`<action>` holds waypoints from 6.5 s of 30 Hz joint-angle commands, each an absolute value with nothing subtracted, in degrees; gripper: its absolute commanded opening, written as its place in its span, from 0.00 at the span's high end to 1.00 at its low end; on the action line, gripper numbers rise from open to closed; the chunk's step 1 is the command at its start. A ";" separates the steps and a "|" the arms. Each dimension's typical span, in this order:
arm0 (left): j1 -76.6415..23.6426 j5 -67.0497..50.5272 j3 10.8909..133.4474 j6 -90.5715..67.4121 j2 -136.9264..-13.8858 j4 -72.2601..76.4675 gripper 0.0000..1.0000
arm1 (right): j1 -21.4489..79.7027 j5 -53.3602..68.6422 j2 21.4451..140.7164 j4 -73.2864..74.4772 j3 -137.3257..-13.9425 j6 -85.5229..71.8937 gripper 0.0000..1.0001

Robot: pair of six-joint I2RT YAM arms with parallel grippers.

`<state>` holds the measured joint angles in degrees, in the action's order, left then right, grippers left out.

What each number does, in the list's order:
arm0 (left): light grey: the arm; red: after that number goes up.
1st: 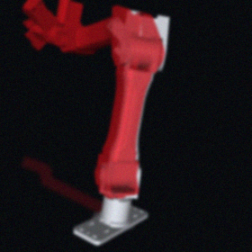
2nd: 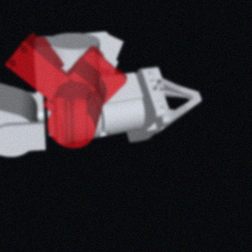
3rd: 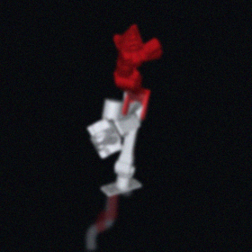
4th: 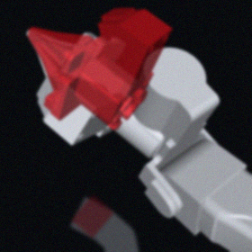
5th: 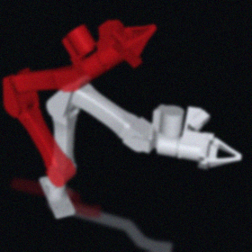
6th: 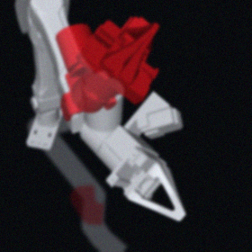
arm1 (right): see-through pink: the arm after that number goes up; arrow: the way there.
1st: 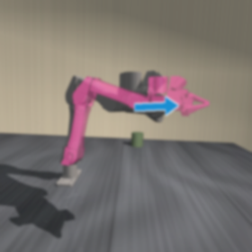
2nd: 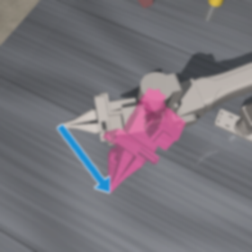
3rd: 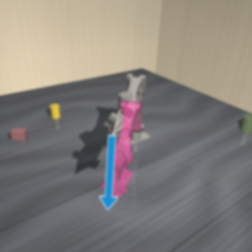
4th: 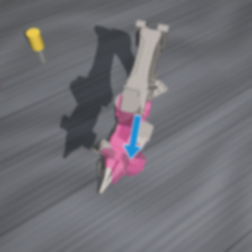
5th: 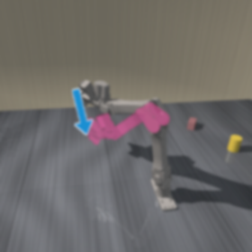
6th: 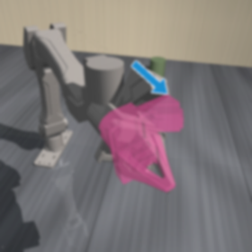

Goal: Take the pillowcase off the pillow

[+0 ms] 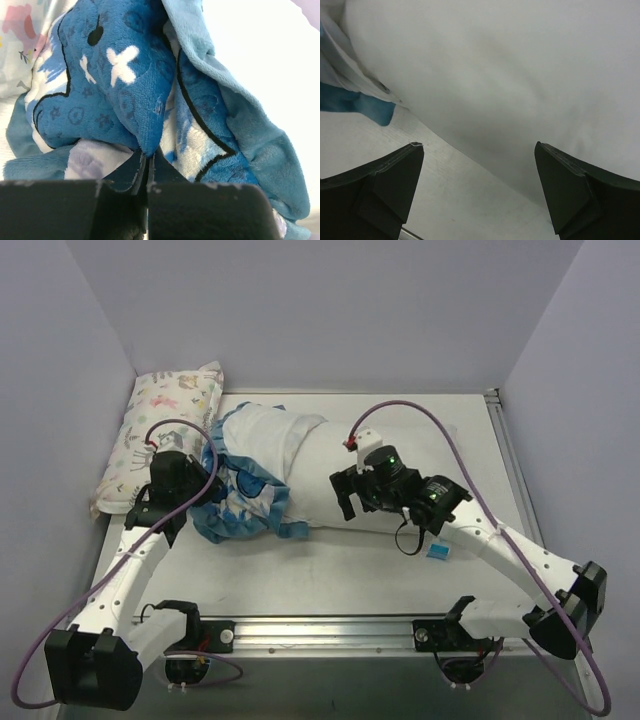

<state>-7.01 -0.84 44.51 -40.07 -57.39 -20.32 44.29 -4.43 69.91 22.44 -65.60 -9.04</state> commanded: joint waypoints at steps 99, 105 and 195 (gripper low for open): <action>-32.79 8.80 75.32 -33.75 -79.17 -18.11 0.80 | 24.78 2.29 103.80 29.00 -93.94 -15.20 0.80; -29.80 5.89 78.22 -30.42 -82.18 -16.79 0.23 | 24.17 -4.12 98.80 29.97 -99.84 -15.64 0.17; -35.51 6.51 57.04 -35.59 -68.29 -16.70 0.14 | 26.00 -2.82 64.60 22.41 -61.43 -17.06 0.18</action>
